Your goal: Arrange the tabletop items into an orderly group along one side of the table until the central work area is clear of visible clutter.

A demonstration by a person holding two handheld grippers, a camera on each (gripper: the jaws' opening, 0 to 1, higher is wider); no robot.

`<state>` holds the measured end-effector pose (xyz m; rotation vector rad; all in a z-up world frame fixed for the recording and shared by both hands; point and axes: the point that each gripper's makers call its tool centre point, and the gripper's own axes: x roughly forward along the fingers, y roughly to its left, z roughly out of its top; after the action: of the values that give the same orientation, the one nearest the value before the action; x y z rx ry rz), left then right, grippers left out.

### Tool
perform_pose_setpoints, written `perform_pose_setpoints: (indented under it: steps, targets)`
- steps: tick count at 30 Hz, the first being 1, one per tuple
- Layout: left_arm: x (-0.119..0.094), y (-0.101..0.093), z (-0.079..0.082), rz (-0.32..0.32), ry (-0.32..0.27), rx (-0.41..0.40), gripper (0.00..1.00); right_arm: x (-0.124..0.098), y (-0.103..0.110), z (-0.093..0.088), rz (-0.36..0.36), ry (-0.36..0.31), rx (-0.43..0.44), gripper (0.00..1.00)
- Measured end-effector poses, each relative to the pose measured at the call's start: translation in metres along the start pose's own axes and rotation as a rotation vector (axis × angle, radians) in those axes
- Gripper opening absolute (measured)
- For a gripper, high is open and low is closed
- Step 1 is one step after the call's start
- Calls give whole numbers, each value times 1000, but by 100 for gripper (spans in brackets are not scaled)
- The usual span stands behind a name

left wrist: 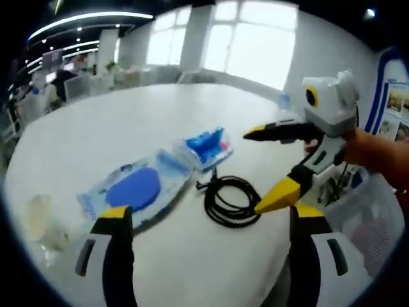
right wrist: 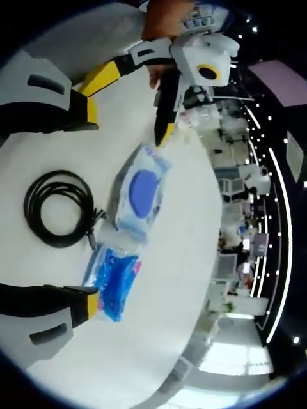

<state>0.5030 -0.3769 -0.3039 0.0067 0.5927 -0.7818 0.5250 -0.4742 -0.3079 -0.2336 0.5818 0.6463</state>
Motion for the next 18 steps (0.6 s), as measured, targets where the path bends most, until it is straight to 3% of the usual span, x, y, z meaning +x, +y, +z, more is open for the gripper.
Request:
perform_pose_setpoints:
  steps: [9, 18]
  targets:
    - [-60, 15, 9, 92, -109, -55, 99, -15, 26, 25, 11, -56, -36, 99]
    - [-103, 15, 18, 169, -190, -66, 99, -31, 40, 42, -3, -128, -10, 99]
